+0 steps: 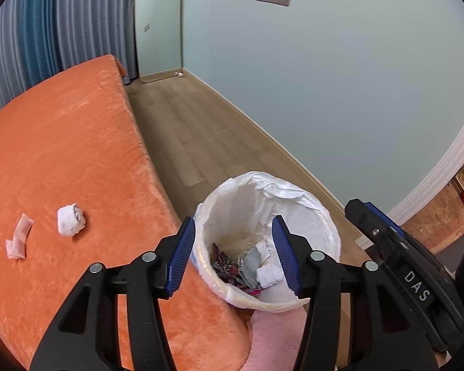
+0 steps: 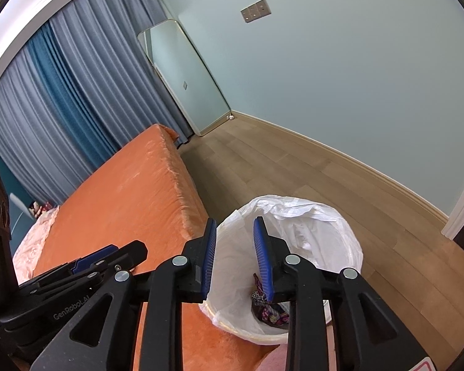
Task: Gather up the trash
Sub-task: 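Carry both items over the wastebasket and open both tools to drop them, then move both tools back toward the pink cloth and white sock on the bed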
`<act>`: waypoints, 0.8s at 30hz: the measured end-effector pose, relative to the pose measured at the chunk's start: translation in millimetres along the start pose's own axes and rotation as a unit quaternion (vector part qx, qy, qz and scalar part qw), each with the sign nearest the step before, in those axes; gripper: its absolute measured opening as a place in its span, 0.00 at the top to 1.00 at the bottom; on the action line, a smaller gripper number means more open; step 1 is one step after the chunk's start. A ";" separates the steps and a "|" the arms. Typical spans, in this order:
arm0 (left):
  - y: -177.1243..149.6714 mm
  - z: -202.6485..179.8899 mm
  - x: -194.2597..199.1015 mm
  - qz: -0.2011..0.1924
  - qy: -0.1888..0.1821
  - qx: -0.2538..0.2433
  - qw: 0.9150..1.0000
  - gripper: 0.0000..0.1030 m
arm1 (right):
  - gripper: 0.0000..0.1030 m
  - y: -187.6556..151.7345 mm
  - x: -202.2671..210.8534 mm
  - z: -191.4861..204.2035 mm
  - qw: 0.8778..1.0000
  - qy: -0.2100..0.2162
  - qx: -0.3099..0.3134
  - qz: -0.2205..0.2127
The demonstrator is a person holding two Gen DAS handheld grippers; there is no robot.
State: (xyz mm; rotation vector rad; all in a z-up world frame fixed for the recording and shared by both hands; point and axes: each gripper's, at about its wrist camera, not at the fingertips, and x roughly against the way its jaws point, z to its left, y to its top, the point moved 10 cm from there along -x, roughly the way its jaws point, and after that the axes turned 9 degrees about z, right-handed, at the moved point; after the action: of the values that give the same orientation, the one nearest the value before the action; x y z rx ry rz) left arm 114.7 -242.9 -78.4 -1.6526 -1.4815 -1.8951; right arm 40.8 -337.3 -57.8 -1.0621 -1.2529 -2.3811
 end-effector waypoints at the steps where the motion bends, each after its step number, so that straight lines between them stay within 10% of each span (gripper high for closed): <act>1: -1.1 4.5 0.9 0.000 0.001 0.004 1.000 0.52 | 0.74 -0.5 -0.4 2.9 1.000 0.001 0.002 0.001; 24: -21.4 97.9 35.6 -0.022 0.037 0.090 0.995 0.52 | 0.68 -26.3 -14.2 103.3 0.994 0.021 0.102 0.034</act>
State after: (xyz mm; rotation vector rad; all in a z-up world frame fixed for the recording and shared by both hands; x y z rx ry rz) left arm 147.4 -141.8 -73.7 -1.4669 -1.6187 -1.7650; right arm 87.7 -241.2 -46.1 -0.9721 -1.3878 -2.1592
